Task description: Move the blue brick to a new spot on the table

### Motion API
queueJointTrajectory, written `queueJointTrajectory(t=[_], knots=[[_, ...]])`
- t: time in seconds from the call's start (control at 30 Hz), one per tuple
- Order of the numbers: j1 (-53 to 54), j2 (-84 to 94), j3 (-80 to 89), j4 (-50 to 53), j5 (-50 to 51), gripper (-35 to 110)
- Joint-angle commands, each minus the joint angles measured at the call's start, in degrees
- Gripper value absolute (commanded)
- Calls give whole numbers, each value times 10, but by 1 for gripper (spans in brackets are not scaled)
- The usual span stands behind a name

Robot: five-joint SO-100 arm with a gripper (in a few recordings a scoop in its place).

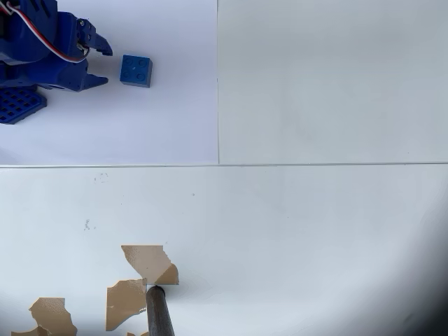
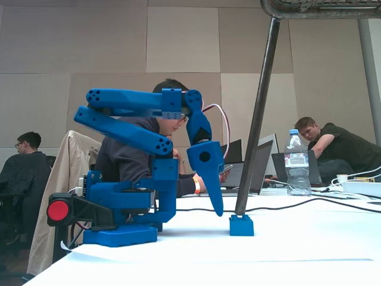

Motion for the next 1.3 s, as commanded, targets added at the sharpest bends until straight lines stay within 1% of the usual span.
queueJointTrajectory(t=[0.0, 0.17, 0.37, 0.53, 0.73, 0.87, 1.03, 1.1, 1.17, 1.27], knots=[[22, -83, -101, -33, -15, 28], [62, -200, -171, -58, -46, 31], [69, -274, -186, -76, -63, 30], [57, -313, -165, -122, -53, 27], [47, -388, -164, -171, -17, 25], [38, -402, -159, -167, 0, 23], [30, -403, -147, -178, 8, 7], [26, -395, -149, -175, 9, 4], [25, -375, -159, -157, 9, 3], [42, -356, -215, -101, 20, 3]])
